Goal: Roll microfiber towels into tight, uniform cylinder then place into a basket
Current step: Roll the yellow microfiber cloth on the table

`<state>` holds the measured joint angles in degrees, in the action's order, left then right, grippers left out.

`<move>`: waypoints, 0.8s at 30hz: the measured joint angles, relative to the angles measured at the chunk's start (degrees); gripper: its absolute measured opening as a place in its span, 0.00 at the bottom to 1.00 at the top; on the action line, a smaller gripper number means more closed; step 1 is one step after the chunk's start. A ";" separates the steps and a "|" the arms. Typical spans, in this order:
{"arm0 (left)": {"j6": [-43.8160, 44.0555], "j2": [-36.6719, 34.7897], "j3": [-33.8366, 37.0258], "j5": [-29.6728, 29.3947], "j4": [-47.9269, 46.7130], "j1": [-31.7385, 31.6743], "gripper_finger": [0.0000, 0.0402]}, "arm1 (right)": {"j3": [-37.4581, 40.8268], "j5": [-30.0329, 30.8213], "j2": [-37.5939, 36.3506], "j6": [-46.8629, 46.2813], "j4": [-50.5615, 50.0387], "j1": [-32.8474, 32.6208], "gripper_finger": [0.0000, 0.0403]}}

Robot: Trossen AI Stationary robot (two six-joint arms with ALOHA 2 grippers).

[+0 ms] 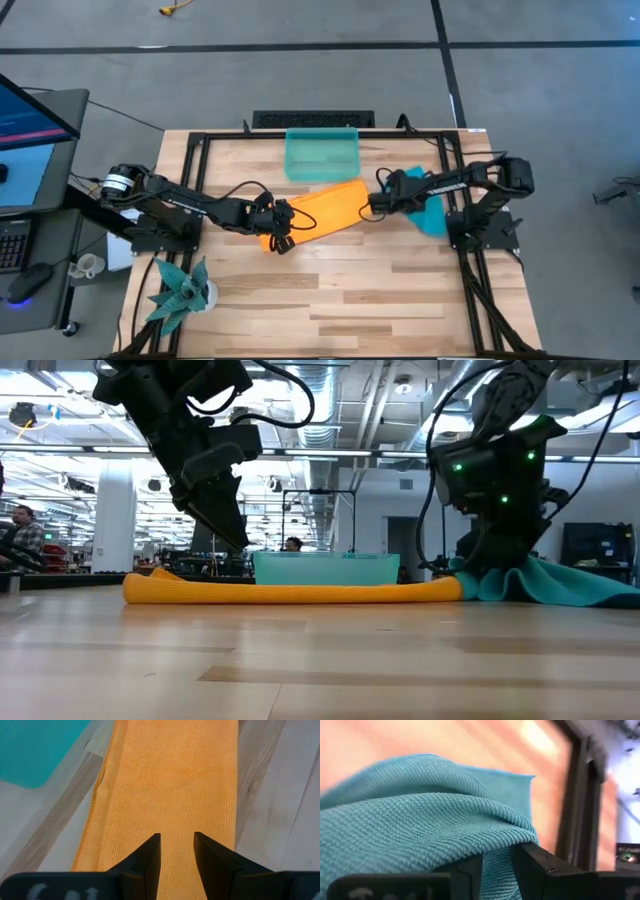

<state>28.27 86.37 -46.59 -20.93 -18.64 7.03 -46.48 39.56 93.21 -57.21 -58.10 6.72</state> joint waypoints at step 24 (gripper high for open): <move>-0.70 0.00 0.00 5.33 -0.08 0.01 0.27 | -3.06 6.68 -0.35 -3.18 -10.44 -5.54 0.30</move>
<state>27.57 86.37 -46.59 -15.59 -18.72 7.05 -49.54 46.23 92.86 -60.39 -68.53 1.18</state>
